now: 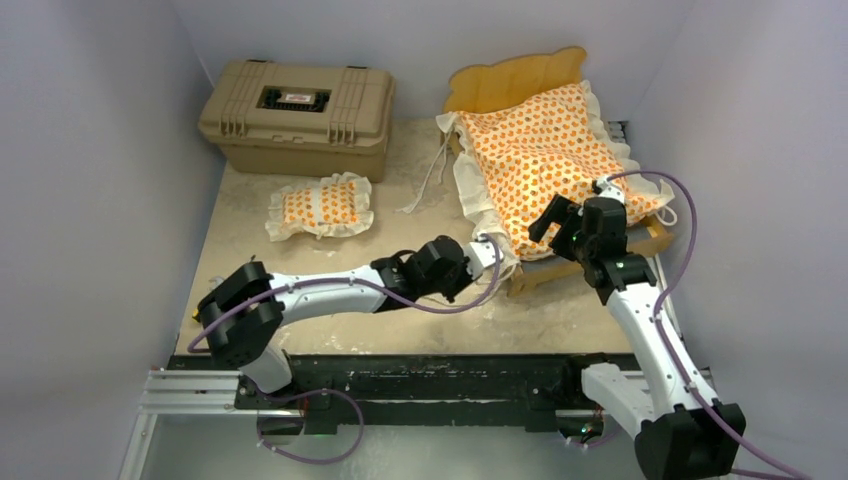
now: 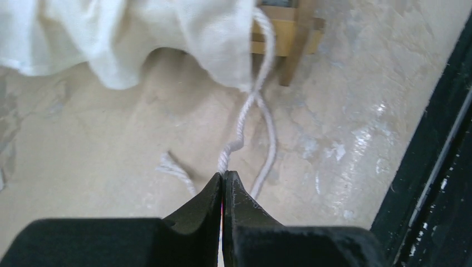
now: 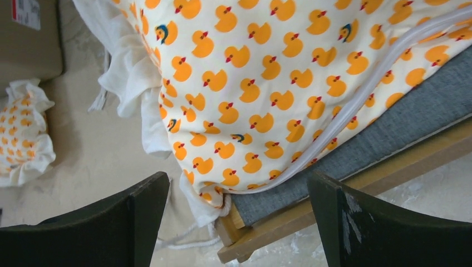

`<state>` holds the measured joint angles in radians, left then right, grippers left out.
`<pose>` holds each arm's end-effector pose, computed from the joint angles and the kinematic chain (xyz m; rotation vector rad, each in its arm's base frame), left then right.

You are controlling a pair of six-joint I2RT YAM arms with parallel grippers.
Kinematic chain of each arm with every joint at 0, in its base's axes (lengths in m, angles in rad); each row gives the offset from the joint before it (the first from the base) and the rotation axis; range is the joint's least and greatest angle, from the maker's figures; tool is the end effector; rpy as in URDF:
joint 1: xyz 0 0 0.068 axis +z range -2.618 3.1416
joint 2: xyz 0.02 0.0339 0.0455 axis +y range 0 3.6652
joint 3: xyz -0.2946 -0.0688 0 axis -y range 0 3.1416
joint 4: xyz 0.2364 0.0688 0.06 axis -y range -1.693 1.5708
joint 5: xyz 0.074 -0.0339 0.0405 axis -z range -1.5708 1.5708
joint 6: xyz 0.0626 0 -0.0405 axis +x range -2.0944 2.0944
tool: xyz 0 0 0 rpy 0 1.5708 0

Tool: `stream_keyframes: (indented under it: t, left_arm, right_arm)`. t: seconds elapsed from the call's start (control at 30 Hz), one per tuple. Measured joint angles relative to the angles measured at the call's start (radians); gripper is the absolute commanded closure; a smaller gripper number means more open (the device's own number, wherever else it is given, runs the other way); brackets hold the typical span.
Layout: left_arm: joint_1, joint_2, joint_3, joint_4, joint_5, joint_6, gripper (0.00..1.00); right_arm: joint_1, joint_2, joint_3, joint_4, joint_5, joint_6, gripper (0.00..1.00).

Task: Set up the pet bed
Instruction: Tie the ropes to the bed frame.

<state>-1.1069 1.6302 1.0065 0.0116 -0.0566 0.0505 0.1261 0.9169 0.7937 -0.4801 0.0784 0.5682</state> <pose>0.1715 -0.3348 0.2398 1.1935 1.8870 -0.5302 0.1942 0.0197 0.3004 0.5238 2.1252 0.3104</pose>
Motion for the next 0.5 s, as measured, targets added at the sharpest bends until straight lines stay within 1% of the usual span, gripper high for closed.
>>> stream_keyframes:
  t: [0.13,0.3,0.33,0.37,0.43,0.47,0.5]
  left_arm:
    - [0.053,-0.023,-0.025,-0.01,-0.026,-0.035,1.0]
    - [0.081,0.031,-0.058,-0.089,-0.09,-0.095,1.0]
    - [0.082,0.041,-0.064,-0.105,-0.101,-0.105,0.95]
    - [0.082,0.045,-0.071,-0.114,-0.109,-0.116,0.86]
    - [0.082,0.045,-0.086,-0.14,-0.129,-0.134,0.64]
    - [0.082,0.045,-0.09,-0.149,-0.137,-0.142,0.55]
    - [0.082,0.044,-0.092,-0.158,-0.141,-0.148,0.51]
  right_arm:
    - [0.02,0.026,0.0,0.012,-0.042,-0.017,0.02]
    - [0.044,0.035,0.0,0.027,-0.056,-0.027,0.01]
    - [0.046,0.038,0.0,0.031,-0.062,-0.028,0.01]
    - [0.046,0.04,0.0,0.033,-0.065,-0.031,0.01]
    - [0.046,0.049,0.0,0.036,-0.07,-0.034,0.01]
    - [0.046,0.053,0.0,0.039,-0.07,-0.035,0.01]
    - [0.046,0.056,0.0,0.041,-0.071,-0.036,0.01]
